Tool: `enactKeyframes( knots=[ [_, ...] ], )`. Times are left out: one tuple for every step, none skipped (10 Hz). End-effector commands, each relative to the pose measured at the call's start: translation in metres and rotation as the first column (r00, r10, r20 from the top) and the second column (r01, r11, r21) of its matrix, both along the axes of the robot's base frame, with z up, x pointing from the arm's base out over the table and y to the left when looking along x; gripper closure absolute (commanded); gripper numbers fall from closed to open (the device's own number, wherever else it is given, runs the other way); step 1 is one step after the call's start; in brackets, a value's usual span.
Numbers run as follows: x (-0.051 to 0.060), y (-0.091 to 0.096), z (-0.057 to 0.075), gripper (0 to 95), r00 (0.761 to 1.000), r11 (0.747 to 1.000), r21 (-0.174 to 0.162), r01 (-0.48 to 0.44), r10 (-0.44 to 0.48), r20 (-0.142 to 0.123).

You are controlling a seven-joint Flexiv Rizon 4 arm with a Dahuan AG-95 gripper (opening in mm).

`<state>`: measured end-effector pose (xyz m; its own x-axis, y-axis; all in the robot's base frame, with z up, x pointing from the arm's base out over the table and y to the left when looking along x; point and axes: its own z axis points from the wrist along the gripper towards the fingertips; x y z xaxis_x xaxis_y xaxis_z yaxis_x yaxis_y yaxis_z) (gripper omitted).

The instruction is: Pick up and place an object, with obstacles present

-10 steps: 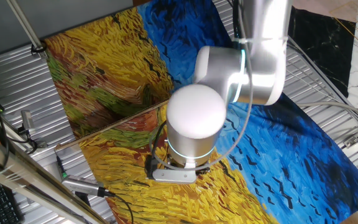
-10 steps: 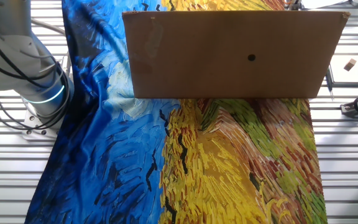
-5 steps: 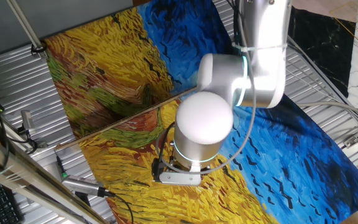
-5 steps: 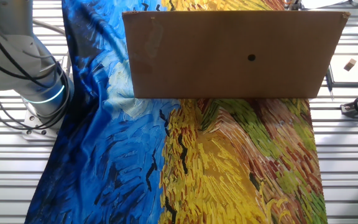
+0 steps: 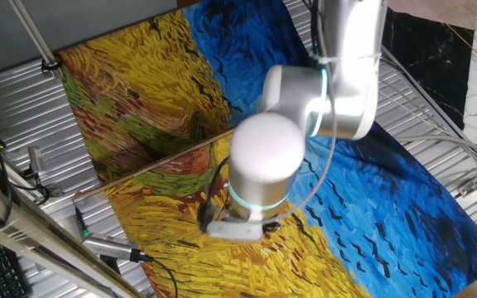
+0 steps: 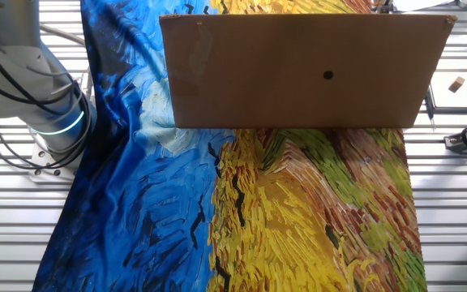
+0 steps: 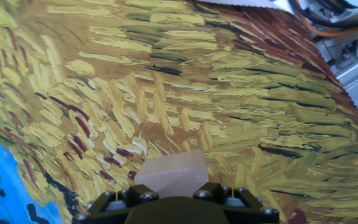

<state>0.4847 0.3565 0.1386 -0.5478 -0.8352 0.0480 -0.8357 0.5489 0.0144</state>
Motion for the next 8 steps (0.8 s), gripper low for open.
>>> enactKeyframes(
  knots=[
    [0.0003,0.0006,0.0004,95.0,0.994,1.0,0.004,-0.009,0.01,-0.105],
    [0.0003,0.0006,0.0004,95.0,0.994,1.0,-0.003,-0.003,0.003,-0.112],
    [0.0003,0.0006,0.0004,95.0,0.994,1.0,-0.003,-0.001,0.001,-0.109],
    [0.0003,0.0006,0.0004,95.0,0.994,1.0,-0.002,0.0,0.0,-0.107],
    [0.0003,0.0006,0.0004,95.0,0.994,1.0,-0.002,-0.001,0.001,-0.105],
    [0.0003,0.0006,0.0004,95.0,0.995,1.0,-0.002,-0.002,0.001,-0.103],
    [0.0003,0.0006,0.0004,95.0,0.995,1.0,0.0,-0.001,0.001,-0.101],
    [0.0003,0.0006,0.0004,95.0,0.995,1.0,0.001,-0.003,0.003,-0.1]
  ],
)
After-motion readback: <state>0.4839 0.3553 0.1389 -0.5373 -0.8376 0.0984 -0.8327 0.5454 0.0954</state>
